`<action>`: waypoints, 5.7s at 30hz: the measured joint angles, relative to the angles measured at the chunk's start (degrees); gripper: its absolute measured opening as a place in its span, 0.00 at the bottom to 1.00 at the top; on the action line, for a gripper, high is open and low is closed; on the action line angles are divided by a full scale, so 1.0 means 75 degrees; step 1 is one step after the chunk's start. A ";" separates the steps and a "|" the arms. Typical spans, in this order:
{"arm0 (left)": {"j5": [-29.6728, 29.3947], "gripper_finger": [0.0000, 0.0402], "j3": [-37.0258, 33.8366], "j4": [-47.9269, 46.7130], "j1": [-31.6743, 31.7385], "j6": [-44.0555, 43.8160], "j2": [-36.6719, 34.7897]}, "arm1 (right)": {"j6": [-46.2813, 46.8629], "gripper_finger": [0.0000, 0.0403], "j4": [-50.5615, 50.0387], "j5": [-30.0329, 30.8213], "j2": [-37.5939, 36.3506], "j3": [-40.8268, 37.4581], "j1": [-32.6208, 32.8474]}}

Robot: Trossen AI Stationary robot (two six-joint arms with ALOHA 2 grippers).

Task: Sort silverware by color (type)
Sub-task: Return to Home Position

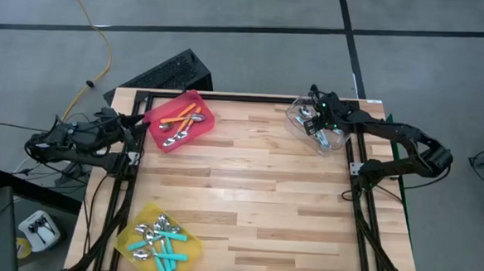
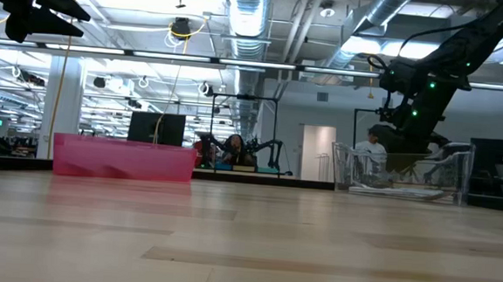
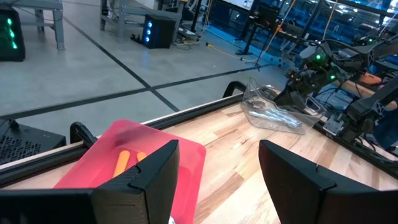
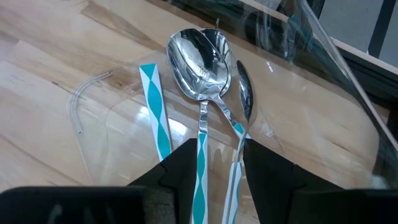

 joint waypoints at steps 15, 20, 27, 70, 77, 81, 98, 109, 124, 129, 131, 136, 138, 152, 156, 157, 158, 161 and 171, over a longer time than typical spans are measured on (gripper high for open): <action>0.0000 0.51 0.0000 -0.0001 -0.0001 0.0001 0.0000 | -0.0110 0.38 0.0183 -0.0069 0.0003 -0.0003 0.0000; 0.0000 0.51 0.0000 0.0000 -0.0001 0.0001 0.0000 | -0.0177 0.38 0.0868 -0.1161 0.0001 -0.0003 0.0013; 0.0000 0.51 0.0000 0.0000 0.0001 0.0001 -0.0001 | 0.0143 0.38 0.1907 -0.2225 0.0000 -0.0003 0.0470; -0.0028 0.51 -0.0003 -0.0001 0.0000 -0.0003 -0.0002 | 0.4247 0.38 0.9862 -0.5460 -0.0736 -0.0002 0.3479; -0.0029 0.51 0.0000 -0.0002 -0.0002 -0.0008 0.0001 | 0.3220 0.38 0.9532 -0.5993 -0.2365 0.0000 0.3551; -0.0026 0.51 -0.0001 -0.0002 0.0000 -0.0005 0.0001 | 0.2329 0.38 0.7705 -0.5681 -0.3389 0.0006 0.3556; -0.0020 0.51 -0.0003 0.0097 -0.0001 -0.0448 -0.0002 | 0.0486 0.38 0.5549 -0.1259 -0.2661 0.0003 0.6055; 0.0066 0.51 -0.1464 0.1890 -0.0002 -0.0752 -0.0005 | 0.1158 0.38 0.8138 -0.2937 -0.0559 0.0000 0.5452; 0.1025 0.51 -0.3754 0.5110 -0.0128 -0.0281 -0.0005 | 0.1434 0.38 0.9167 -0.3477 -0.2289 -0.1740 0.4315; 0.0883 0.51 -0.3771 0.5212 -0.0386 -0.0143 -0.0006 | 0.2243 0.38 1.1388 -0.3389 -0.2762 -0.3324 0.4127; 0.0709 0.51 -0.3771 0.5279 -0.0483 -0.0087 -0.0005 | 0.2304 0.38 1.1893 -0.3368 -0.2823 -0.3788 0.4130; 0.0619 0.51 -0.3771 0.5281 -0.0716 0.0157 -0.0008 | 0.2352 0.38 1.2411 -0.3120 -0.2821 -0.4523 0.4145; 0.0836 0.51 -0.3771 0.5281 -0.0814 0.0255 -0.0008 | 0.2355 0.38 1.2349 -0.3010 -0.2804 -0.4644 0.4147; 0.1965 0.51 -0.4062 0.5442 -0.0976 0.0497 -0.0021 | 0.1737 0.38 1.1466 -0.3088 -0.2616 -0.4651 0.4864; 0.3188 0.51 -0.4351 0.6075 -0.0982 0.0859 0.0065 | 0.1186 0.38 1.1573 -0.3346 -0.2332 -0.4653 0.5496; 0.3375 0.51 -0.4348 0.6163 -0.0984 0.0890 0.0071 | 0.1111 0.38 1.1594 -0.3364 -0.2289 -0.4654 0.5598; 0.3443 0.51 -0.4348 0.6192 -0.0984 0.0905 0.0058 | 0.1082 0.38 1.1605 -0.3366 -0.2263 -0.4656 0.5683; 0.3474 0.51 -0.4347 0.6186 -0.0984 0.0951 -0.0033 | 0.1071 0.38 1.1892 -0.3383 -0.2227 -0.4657 0.5789; 0.3433 0.51 -0.4345 0.6282 -0.0981 0.0749 -0.0054 | 0.1201 0.38 1.3366 -0.3379 -0.2583 -0.4191 0.5183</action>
